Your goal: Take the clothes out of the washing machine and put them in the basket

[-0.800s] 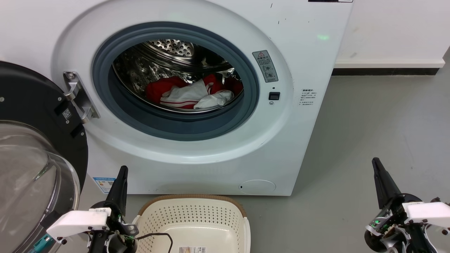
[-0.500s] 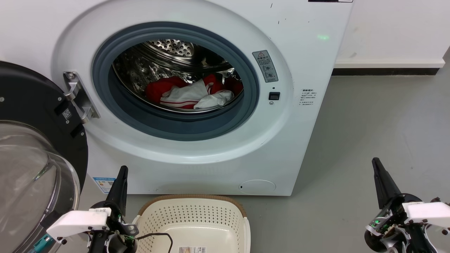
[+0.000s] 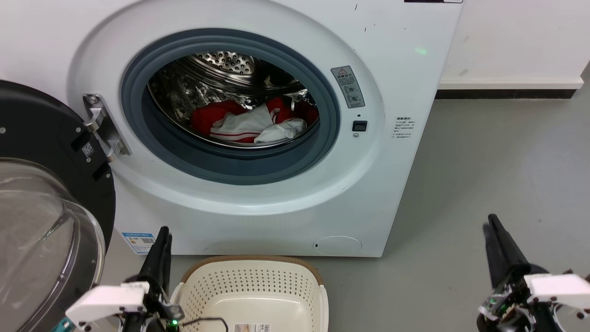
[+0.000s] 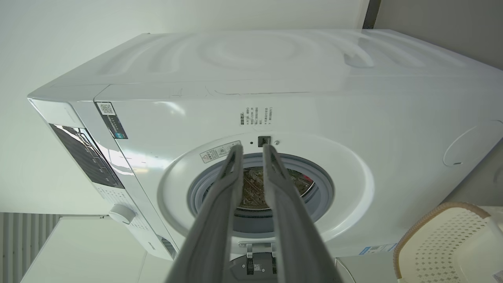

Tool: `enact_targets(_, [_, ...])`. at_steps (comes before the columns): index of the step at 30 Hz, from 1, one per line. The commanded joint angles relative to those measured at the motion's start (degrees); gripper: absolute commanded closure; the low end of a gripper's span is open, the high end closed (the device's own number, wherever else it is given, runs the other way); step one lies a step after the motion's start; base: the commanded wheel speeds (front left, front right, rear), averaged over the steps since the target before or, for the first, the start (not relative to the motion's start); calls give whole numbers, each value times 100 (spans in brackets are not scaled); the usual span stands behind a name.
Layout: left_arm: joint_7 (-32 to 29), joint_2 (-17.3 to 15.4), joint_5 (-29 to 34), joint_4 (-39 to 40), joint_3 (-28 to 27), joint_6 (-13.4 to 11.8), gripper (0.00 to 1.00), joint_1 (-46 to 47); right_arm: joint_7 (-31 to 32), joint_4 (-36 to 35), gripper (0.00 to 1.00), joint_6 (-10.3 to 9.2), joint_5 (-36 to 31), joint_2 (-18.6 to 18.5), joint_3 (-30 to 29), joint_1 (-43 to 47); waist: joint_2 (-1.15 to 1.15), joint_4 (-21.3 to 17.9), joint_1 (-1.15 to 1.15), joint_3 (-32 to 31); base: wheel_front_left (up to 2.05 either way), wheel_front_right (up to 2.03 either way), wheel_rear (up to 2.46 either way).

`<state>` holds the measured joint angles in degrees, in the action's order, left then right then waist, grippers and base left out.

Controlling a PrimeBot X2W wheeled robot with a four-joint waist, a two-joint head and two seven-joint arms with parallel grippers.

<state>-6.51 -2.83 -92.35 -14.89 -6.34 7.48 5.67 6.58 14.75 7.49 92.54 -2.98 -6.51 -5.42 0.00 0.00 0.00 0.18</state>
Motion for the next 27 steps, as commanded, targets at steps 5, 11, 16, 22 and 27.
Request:
enact_targets(5, [135, 4, 64, 66, 45, 0, 0, -84, -129, -5, 0, 0, -55, 2, 24, 93, 0, -1, 0, 3, 0, 0, 0])
enact_targets(11, [305, 3, 623, 206, -6, -23, 0, -119, -301, -79, 0, 0, -575, 2, -27, 153, 0, -5, 0, 8, 0, 0, 0])
enact_targets(16, [439, 2, 1272, 420, 51, -158, 0, -157, -435, -281, 0, 0, -1307, 2, -53, 207, 0, -9, 0, 17, 0, 0, 0])
enact_targets(22, [589, 1, 2083, 622, 183, -386, 0, -228, -586, -532, 0, 0, -2193, 2, -2, 290, 0, -12, 0, 24, 0, 0, 0])
enact_targets(27, [707, 0, 2703, 737, 285, -545, 0, -289, -705, -718, 0, 0, -2887, 3, 60, 367, 0, -16, 0, 28, 0, 0, 0])
